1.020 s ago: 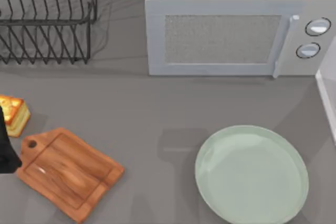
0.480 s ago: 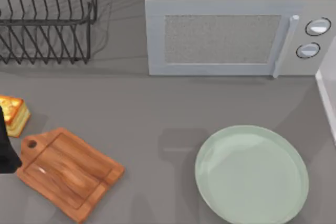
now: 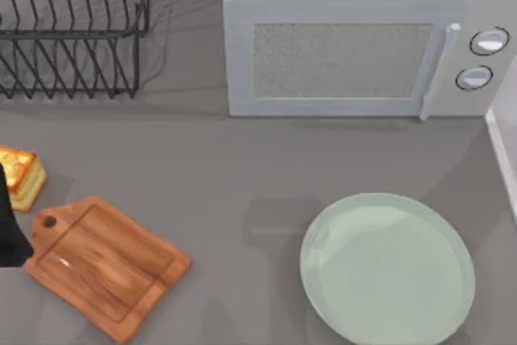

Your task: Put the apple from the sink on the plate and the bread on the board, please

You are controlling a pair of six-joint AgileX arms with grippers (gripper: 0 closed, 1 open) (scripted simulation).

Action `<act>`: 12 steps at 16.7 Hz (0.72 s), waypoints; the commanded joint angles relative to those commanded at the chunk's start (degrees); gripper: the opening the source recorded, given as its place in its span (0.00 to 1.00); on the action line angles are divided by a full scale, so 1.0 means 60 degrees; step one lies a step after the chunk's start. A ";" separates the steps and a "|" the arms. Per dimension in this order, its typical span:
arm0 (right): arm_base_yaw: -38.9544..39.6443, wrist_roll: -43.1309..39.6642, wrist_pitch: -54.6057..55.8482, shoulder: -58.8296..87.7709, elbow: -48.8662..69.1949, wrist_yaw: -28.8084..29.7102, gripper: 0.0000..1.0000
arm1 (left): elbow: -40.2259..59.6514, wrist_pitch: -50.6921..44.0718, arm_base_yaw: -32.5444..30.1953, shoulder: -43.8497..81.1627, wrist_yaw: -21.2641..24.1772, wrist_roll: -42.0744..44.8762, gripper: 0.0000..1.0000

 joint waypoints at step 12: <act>0.0024 0.0076 -0.0264 -0.0595 0.0148 -0.0136 0.00 | 0.0000 0.0000 0.0000 0.0000 0.0000 0.0000 1.00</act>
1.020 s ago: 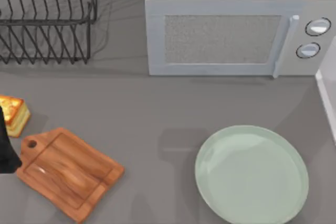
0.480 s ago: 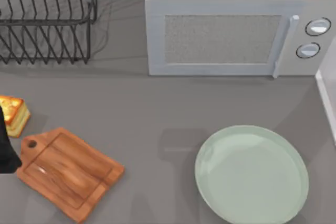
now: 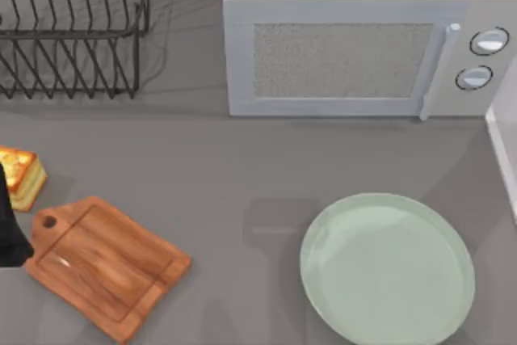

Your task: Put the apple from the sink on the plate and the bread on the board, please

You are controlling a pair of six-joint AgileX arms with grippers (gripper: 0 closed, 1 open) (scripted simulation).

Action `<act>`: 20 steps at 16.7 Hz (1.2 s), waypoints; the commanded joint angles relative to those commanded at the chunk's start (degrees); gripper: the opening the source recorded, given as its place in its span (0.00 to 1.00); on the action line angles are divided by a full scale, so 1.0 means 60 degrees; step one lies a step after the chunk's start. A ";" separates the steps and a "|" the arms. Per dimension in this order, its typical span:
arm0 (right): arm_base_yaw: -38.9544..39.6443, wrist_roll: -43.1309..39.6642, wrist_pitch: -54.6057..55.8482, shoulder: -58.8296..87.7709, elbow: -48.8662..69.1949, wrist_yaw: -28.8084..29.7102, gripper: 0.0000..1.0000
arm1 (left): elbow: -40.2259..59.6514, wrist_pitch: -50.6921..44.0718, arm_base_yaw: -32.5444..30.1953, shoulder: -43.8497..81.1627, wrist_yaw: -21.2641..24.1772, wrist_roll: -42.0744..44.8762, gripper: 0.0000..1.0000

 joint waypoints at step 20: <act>0.0752 0.1056 -0.3402 -0.2601 0.0477 0.0064 0.00 | 0.0000 0.0000 0.0000 0.0000 0.0000 0.0000 1.00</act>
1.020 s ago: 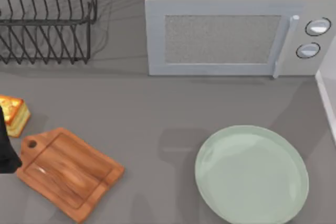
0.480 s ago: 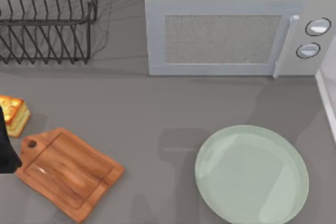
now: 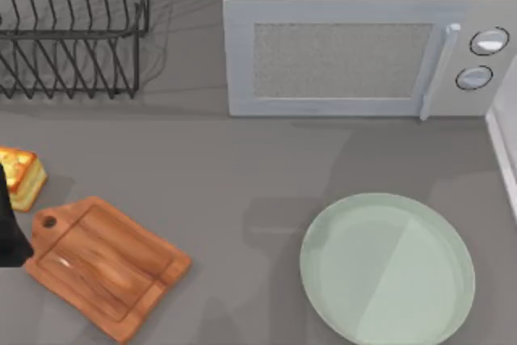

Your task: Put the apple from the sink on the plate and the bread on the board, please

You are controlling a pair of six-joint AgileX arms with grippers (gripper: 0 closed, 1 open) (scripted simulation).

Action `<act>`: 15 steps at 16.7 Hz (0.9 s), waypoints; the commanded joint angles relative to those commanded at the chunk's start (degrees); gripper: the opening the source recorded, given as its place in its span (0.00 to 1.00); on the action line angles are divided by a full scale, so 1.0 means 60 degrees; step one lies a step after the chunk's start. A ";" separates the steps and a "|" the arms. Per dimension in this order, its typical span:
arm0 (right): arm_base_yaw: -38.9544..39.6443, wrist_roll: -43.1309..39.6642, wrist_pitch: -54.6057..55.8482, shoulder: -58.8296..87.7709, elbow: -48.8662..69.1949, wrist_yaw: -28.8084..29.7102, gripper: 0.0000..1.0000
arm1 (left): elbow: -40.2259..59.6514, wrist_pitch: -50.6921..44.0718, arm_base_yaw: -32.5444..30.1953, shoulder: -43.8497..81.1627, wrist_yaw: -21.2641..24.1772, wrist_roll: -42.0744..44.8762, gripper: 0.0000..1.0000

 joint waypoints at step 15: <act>0.6245 0.6360 -0.1350 -0.4003 -0.3952 0.0095 0.00 | 0.0000 0.0000 0.0000 0.0000 0.0000 0.0000 1.00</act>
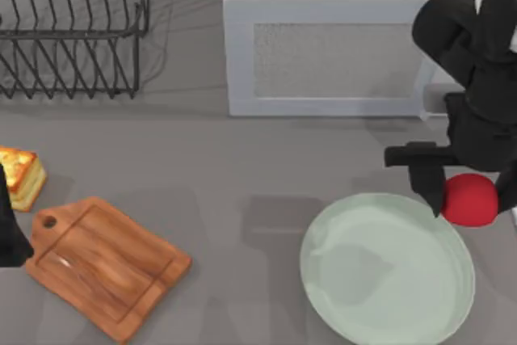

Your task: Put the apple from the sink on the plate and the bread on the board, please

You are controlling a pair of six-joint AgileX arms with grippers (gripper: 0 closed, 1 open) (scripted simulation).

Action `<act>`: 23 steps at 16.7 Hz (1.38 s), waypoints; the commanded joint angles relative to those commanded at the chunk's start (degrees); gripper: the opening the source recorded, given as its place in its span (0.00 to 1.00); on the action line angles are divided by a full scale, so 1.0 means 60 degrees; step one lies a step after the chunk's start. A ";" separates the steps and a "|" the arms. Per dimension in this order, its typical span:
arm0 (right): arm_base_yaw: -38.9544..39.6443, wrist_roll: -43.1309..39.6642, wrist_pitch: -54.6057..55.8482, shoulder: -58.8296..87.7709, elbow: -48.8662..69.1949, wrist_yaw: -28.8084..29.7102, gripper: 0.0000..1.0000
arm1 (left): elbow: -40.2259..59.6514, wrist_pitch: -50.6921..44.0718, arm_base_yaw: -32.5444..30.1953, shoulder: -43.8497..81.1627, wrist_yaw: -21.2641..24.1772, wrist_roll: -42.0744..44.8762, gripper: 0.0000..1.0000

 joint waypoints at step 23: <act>0.2050 0.1477 0.0477 -0.0573 0.0094 -0.0088 0.83 | 0.0000 0.0000 0.0000 0.0000 0.0000 0.0000 1.00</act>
